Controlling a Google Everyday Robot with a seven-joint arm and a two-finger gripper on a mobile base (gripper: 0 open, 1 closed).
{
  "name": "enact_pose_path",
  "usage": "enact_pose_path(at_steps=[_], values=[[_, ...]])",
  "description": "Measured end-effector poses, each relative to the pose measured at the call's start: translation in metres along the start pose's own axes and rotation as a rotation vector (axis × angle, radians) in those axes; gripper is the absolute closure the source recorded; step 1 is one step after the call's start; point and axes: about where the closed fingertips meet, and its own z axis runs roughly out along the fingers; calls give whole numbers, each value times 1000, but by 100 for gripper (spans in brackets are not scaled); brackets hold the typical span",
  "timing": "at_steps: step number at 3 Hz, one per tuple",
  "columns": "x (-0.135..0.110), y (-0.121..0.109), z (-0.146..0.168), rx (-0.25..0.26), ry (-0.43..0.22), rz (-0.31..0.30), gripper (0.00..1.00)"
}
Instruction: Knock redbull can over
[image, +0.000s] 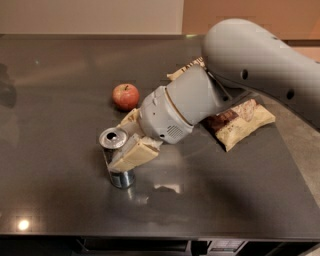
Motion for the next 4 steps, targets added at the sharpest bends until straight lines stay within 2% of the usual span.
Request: enact_pose_path(at_steps=[1, 2, 3, 4], values=[[-3, -2, -5, -2, 29, 4, 70], [-5, -16, -22, 20, 129, 13, 93], [2, -31, -43, 50, 278, 6, 100], [15, -40, -56, 57, 440, -12, 100]])
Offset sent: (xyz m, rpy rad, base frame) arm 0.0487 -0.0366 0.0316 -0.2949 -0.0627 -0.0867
